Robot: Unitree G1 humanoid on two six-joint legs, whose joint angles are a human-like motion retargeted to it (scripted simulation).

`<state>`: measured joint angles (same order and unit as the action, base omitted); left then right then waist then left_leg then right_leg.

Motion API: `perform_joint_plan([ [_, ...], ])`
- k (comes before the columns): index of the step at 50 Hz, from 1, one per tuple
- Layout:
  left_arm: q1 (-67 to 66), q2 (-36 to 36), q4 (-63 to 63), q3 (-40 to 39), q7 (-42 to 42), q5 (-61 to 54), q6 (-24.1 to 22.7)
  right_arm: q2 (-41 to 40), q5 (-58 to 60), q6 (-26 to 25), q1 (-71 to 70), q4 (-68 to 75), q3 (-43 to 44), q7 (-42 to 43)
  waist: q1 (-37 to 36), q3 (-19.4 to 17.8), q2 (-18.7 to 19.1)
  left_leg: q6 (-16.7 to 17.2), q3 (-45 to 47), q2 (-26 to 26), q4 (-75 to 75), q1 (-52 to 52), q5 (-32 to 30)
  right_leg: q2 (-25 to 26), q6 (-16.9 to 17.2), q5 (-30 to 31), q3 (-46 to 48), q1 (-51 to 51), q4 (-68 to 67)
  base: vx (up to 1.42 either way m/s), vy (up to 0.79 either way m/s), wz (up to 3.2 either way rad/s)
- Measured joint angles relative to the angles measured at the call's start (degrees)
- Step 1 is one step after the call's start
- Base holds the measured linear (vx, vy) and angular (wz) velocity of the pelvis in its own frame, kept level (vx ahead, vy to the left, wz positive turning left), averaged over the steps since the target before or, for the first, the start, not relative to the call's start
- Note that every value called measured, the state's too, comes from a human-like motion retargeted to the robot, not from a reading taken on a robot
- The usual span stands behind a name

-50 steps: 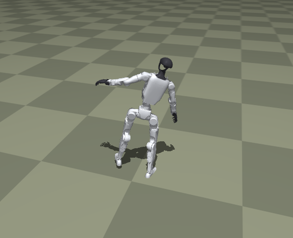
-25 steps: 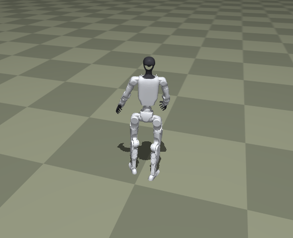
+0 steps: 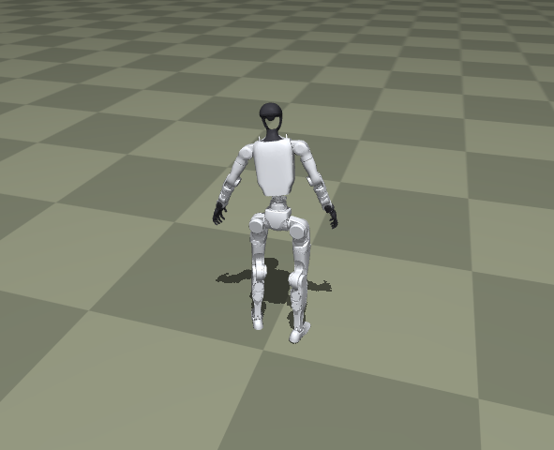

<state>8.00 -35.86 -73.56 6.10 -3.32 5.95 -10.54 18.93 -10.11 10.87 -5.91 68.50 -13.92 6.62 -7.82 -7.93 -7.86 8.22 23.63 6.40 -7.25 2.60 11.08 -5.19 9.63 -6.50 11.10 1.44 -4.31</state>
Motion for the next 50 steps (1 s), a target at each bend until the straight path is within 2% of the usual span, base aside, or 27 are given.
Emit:
perform_joint_plan([
  [5, -0.22, -14.09, -0.91, -2.37, -1.52, -2.51, -1.88, 7.76, -2.79, 0.32, -1.64, 0.57, 3.57, 0.79, 1.57, -3.03, -1.91, -1.68, 0.9, 3.11, 0.61, -1.32, 0.6, 2.61, 1.26, 5.11, -17.91, 0.54, 2.94, -0.05, 0.12, -0.33],
  [8, 0.32, -22.87, -1.84, -4.78, -3.86, -4.49, -2.46, 13.09, -3.42, 0.32, -2.69, 2.27, 6.67, 2.58, 1.41, -3.33, -2.57, -1.66, 2.08, 5.63, 1.09, -1.84, 1.01, 0.98, 2.74, 4.46, -24.93, 0.02, 4.67, -0.01, 0.09, -0.56],
  [11, 1.49, -30.53, -2.59, -7.94, -6.01, -6.31, -2.35, 18.45, -4.03, -0.2, -3.41, 3.8, 10.57, 3.91, 0.67, -2.89, -2.26, -0.36, 3.8, 8.74, 1.5, -2.55, 1.19, -4.22, 4.25, 4.31, -20.04, -1.45, 6.1, 0.02, 0.08, -0.69],
  [14, 2.67, -36.54, -2.82, -10.44, -7.34, -7.82, -2.42, 23.59, -4.53, -0.92, -3.92, 4.9, 14.43, 4.19, 0.19, -1.36, -0.15, 1.76, 5.3, 13.92, 1.53, -2.86, 0.71, -8.95, 5.37, 8.81, -12.32, -3.7, 7.57, 0.03, -0.02, -0.69],
  [17, 3.54, -40.68, -2.88, -11.41, -7.76, -8.03, -2.76, 28.47, -3.94, -1.53, -4.88, 5.72, 17.47, 3.68, 0.31, 1.33, 4.56, 3.97, 6.09, 22.09, 0.9, -1.81, -0.57, -10.68, 5.37, 14.81, -8.78, -7.13, 8.68, 0.0, -0.1, -0.65],
  [22, 4.14, -43.77, -3.77, -10.24, -5.9, -5.19, -3.54, 36.38, -0.1, -2.76, -6.71, 6.7, 20.4, 1.58, 1.92, 3.69, 16.03, 5.61, 5.05, 34.93, -3.07, 0.2, -1.11, -16.33, 5.37, 19.96, -4.15, -10.78, 7.65, -0.01, 0.03, -0.28],
  [27, 4.46, -45.61, -4.78, -8.58, -1.82, -4.18, -4.14, 41.72, 4.82, -4.03, -8.58, 9.58, 20.6, -2.41, 4.38, 5.39, 28.14, 6.32, 1.99, 45.16, -5.61, 2.5, -2.65, -23.38, 5.37, 21.94, -0.49, -12.41, 5.56, 0.03, 0.1, 0.07],
  [30, 4.49, -46.95, -5.4, -9.47, 0.37, -6.2, -3.82, 43.78, 6.83, -5.09, -10.51, 12.57, 20.28, -5.07, 5.31, 6.01, 33.18, 6.31, 1.52, 48.49, -6.35, 2.78, -3.34, -29.19, 5.37, 20.56, 3.75, -13.73, 4.85, 0.04, 0.09, 0.03],
  [35, 4.04, -49.18, -6.97, -13.73, 1.77, -11.73, -2.51, 46.34, 7.3, -6.89, -14.54, 17.22, 20.5, -7.63, 6.09, 5.88, 36.17, 6.06, 3.11, 49.18, -7.56, 1.2, -3.29, -38.21, 5.37, 17.12, 12.6, -16.72, 5.26, 0.01, 0.02, -0.02],
  [38, 3.08, -49.7, -7.72, -16.03, 1.94, -13.97, -2.18, 47.71, 6.67, -7.25, -15.94, 18.55, 20.76, -7.72, 6.74, 5.28, 36.13, 5.97, 3.9, 47.99, -7.99, 0.0, -2.93, -39.7, 5.37, 16.22, 14.09, -17.27, 5.58, 0.0, 0.0, 0.0],
  [44, 0.48, -48.15, -7.51, -17.34, 2.91, -12.48, -2.12, 49.64, 5.53, -6.75, -15.57, 19.05, 21.28, -7.13, 8.32, 4.49, 32.56, 6.03, 5.5, 41.42, -6.13, -3.46, -1.54, -35.88, 5.37, 17.17, 14.0, -13.52, 5.19, 0.04, -0.01, 0.23],
  [50, -0.34, -45.47, -7.43, -17.3, 3.25, -7.84, -0.78, 48.44, 3.74, -6.28, -13.45, 18.18, 21.67, -6.54, 8.99, 5.09, 22.76, 4.69, 7.41, 28.03, -1.05, -7.59, 0.5, -27.05, 5.37, 15.66, 10.19, -8.3, 3.46, 0.06, -0.05, 0.31],
])
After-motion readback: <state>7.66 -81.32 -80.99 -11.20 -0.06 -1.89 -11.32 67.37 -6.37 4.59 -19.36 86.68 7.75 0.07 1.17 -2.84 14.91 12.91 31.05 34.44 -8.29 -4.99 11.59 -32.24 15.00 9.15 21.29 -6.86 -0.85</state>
